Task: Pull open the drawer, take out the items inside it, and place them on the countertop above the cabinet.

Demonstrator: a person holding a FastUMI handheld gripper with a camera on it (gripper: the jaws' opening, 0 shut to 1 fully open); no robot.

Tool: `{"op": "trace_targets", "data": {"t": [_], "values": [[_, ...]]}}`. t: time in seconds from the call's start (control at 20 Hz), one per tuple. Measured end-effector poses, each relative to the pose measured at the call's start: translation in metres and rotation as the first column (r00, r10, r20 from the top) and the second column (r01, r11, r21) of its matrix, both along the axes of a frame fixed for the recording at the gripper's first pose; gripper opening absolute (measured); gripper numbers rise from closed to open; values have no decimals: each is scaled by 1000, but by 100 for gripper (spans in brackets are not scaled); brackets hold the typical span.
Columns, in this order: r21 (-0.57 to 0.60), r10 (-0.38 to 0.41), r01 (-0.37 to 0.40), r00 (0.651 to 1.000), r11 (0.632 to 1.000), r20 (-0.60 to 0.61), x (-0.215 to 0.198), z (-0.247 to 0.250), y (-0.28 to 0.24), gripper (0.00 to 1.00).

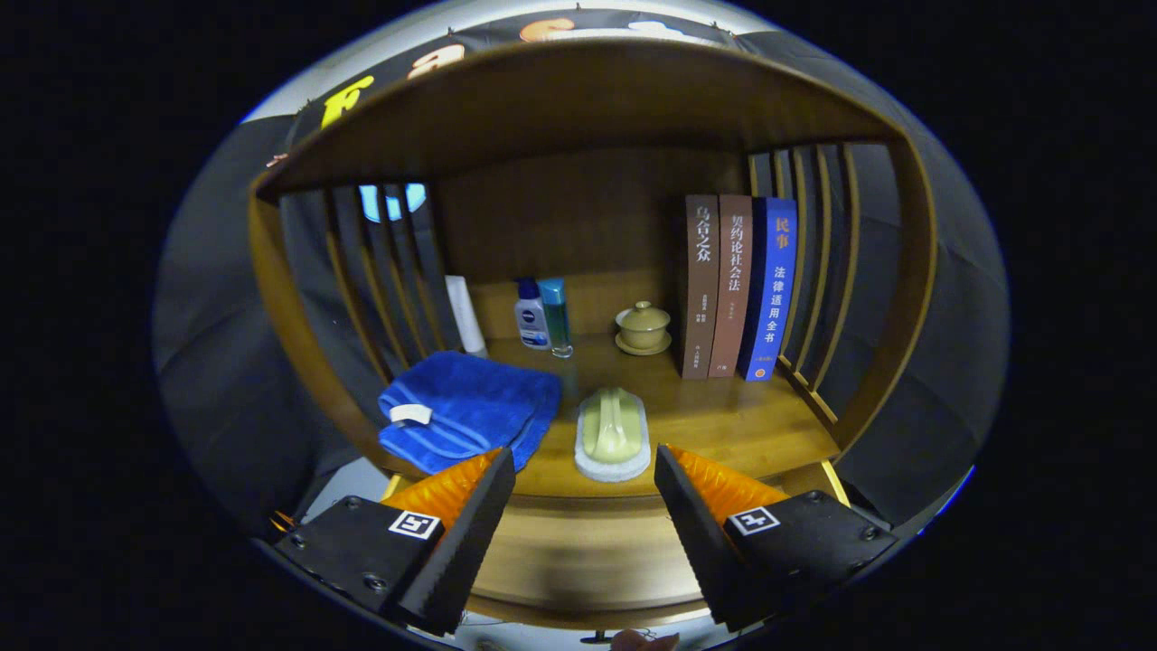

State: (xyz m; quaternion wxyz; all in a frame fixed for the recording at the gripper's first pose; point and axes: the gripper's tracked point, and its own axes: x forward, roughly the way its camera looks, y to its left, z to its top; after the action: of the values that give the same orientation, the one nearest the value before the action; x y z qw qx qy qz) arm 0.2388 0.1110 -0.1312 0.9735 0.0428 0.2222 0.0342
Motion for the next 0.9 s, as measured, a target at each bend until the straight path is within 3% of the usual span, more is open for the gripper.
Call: {"op": "trace_targets", "data": {"t": [0.2, 0.55, 0.9], "values": [[68, 0, -11, 986, 998, 165, -56, 15, 12, 100], [41, -9, 0, 977, 999, 215, -125, -32, 10, 100], [-20, 2, 2, 975, 1000, 221, -160, -104, 10, 100]]}}
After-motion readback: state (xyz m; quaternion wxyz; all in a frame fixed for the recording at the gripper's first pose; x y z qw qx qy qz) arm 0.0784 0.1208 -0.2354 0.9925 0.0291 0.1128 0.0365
